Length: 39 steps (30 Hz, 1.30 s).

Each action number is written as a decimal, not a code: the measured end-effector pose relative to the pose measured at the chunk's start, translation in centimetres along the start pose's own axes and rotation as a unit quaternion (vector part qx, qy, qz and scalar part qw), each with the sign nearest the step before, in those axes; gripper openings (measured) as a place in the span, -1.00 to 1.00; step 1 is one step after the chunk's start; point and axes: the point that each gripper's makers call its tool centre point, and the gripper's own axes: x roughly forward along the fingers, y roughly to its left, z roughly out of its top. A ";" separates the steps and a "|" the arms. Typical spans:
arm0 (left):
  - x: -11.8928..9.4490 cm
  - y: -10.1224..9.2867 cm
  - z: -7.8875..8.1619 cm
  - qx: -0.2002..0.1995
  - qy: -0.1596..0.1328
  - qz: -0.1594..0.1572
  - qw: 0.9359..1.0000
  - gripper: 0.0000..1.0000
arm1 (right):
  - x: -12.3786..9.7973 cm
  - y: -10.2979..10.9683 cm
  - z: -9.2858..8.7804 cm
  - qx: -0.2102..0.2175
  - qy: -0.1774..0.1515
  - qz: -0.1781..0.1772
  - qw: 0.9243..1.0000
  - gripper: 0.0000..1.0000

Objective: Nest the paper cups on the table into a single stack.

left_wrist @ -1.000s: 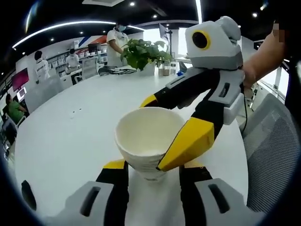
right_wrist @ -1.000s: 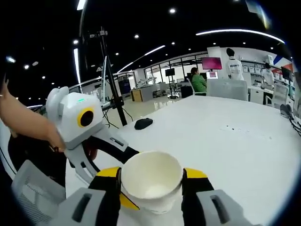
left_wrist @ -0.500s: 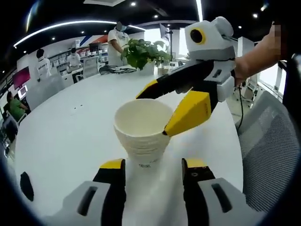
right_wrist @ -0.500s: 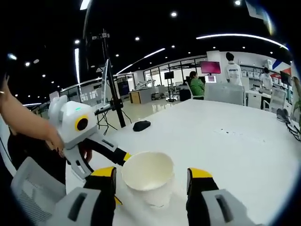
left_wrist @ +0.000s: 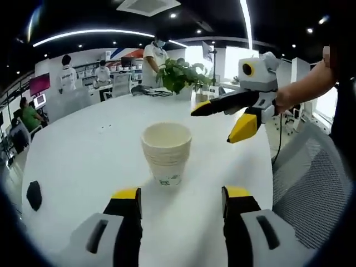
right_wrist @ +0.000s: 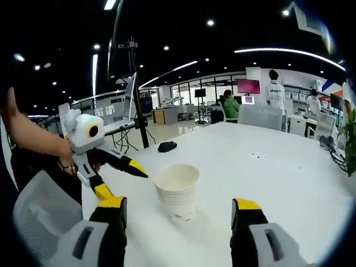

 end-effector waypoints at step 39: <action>-9.4 -4.3 0.0 -0.051 -0.081 0.073 0.993 0.91 | -9.0 3.2 -4.1 -0.001 -0.007 -0.055 0.998 0.99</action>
